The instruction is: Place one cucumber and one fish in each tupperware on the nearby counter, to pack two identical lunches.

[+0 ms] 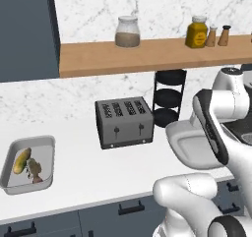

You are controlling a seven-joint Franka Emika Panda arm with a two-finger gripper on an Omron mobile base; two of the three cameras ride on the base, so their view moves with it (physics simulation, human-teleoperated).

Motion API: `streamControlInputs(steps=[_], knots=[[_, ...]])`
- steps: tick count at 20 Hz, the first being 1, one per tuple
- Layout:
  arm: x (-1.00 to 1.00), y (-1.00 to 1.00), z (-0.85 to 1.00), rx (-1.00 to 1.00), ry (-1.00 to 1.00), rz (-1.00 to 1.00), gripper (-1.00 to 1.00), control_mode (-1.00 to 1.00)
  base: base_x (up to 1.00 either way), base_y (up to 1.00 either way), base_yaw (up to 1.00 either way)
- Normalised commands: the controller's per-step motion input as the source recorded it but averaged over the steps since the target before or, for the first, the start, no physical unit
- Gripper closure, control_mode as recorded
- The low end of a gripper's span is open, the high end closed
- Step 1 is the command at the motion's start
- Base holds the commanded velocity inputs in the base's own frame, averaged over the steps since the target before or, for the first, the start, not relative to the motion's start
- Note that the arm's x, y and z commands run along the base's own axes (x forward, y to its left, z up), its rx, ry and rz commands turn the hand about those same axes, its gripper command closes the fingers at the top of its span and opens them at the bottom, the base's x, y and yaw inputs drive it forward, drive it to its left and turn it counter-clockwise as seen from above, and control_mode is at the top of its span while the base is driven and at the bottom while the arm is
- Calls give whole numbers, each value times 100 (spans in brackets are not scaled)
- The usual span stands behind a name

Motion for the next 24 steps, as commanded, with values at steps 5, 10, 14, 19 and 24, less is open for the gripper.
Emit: streamControlInputs(steps=[5,10,14,19,24], knots=[[89,-56,-57,1,4,0,100,-100,0,0,0],[44,-2,-73,0,0,0,100,-100,0,0,0],[13,23,-59,0,0,0,100,-100,0,0,0],[-1,18,-53,0,0,0,100,-100,0,0,0],[22,-6,-26,0,0,2,100,-100,0,0,0]])
